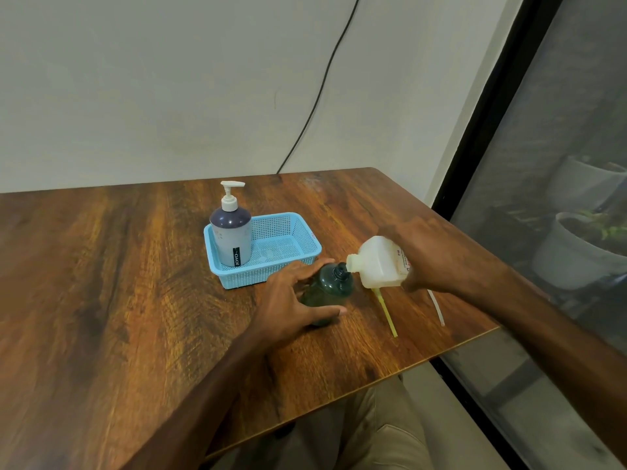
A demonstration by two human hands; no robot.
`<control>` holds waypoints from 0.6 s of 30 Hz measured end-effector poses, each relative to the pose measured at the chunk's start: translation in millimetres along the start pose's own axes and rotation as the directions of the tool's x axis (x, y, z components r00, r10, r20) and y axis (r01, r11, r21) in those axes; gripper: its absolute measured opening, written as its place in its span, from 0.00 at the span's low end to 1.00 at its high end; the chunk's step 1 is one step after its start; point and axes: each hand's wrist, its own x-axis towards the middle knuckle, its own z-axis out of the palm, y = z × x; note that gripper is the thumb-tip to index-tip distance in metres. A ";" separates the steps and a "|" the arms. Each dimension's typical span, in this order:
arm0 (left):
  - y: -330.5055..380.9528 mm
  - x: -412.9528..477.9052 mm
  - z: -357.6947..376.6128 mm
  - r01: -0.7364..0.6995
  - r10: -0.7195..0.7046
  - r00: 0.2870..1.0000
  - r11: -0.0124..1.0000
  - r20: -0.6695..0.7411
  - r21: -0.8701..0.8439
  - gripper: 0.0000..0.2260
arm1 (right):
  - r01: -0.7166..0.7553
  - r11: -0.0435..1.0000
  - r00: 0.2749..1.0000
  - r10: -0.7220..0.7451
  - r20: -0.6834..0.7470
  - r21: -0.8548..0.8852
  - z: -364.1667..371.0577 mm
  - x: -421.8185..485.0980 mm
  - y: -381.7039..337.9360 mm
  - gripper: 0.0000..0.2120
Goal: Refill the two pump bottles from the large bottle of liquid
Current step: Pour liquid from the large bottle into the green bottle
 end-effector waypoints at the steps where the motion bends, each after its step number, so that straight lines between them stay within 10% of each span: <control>1: -0.6 0.2 0.3 0.002 -0.002 1.000 1.000 0.001 -0.007 0.35 | 0.013 0.999 1.000 -0.013 -0.021 -0.032 -1.7 0.5 -1.0 0.38; 18: -5.2 1.2 1.4 0.011 -0.011 1.000 1.000 0.015 -0.008 0.37 | 0.034 0.995 0.999 -0.036 -0.021 -0.098 -11.1 -2.1 -6.6 0.32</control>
